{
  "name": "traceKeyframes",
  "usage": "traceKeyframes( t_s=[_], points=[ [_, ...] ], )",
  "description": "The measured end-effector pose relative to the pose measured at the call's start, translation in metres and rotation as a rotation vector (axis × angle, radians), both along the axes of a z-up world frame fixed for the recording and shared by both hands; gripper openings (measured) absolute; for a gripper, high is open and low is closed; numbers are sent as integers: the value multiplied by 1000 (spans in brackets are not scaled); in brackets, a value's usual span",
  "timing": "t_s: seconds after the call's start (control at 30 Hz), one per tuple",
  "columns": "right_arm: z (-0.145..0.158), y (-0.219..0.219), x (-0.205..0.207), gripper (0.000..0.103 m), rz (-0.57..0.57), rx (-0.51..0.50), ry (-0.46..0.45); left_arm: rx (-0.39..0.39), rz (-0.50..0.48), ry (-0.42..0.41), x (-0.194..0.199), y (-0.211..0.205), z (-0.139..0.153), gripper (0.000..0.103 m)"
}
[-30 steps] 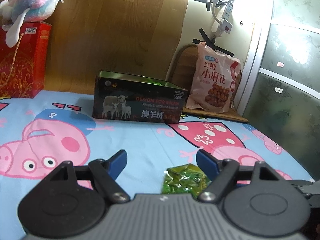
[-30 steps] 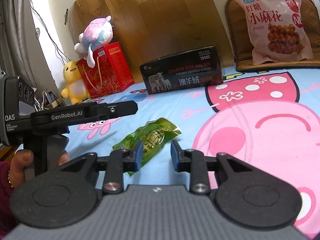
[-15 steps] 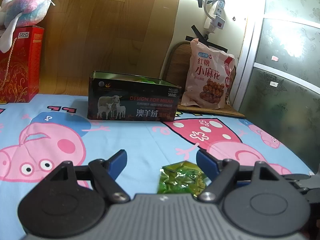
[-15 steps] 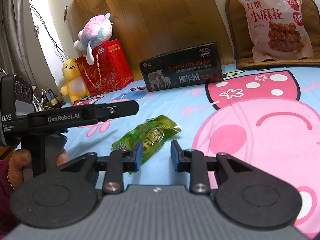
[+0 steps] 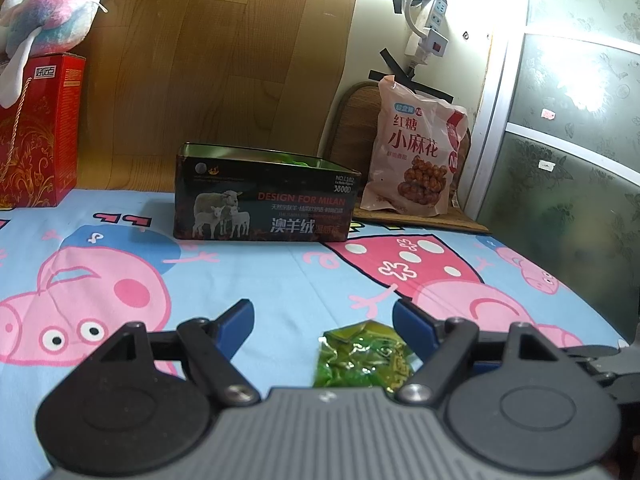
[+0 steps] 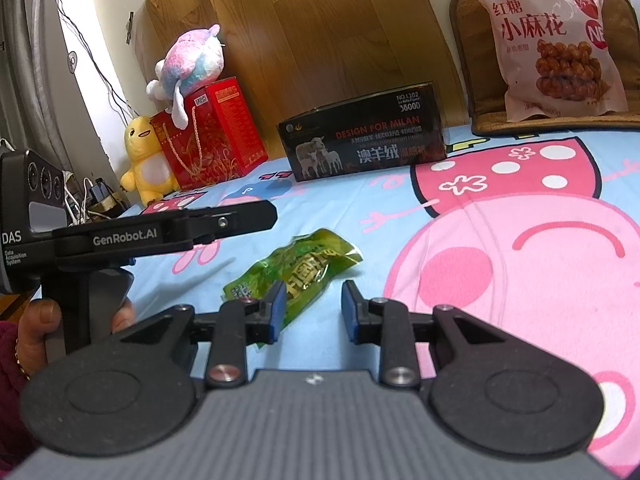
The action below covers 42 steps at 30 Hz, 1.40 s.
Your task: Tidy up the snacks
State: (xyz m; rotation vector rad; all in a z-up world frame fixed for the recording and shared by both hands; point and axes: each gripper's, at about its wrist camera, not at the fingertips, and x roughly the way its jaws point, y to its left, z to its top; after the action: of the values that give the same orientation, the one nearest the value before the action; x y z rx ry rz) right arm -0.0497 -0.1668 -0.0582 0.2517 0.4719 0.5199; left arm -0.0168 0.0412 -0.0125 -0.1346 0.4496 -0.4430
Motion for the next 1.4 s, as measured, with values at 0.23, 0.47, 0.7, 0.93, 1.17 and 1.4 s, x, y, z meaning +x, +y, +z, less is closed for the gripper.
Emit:
traceKeyframes(
  t_s=[0.23,0.47,0.7,0.93,1.17,1.4],
  points=[
    [-1,1,0,33,1,-5,2,-1,-12,-1,-1,-1,0,78],
    [-2,5,1,31,8,-31,10,4,-67,5,-2,-4,-1,64],
    [-2,12,-2,3,49,-80,-4,34,-131,32,-1,-13,-4,43],
    [-2,10,0,6,59,-63,8,18,-119,37,0,-10,-4,47],
    [-1,7,0,9,45,-44,11,7,-115,27,-1,-8,-3,51],
    [-1,3,0,16,15,-20,9,-2,-110,29,0,-6,-3,53]
  ],
)
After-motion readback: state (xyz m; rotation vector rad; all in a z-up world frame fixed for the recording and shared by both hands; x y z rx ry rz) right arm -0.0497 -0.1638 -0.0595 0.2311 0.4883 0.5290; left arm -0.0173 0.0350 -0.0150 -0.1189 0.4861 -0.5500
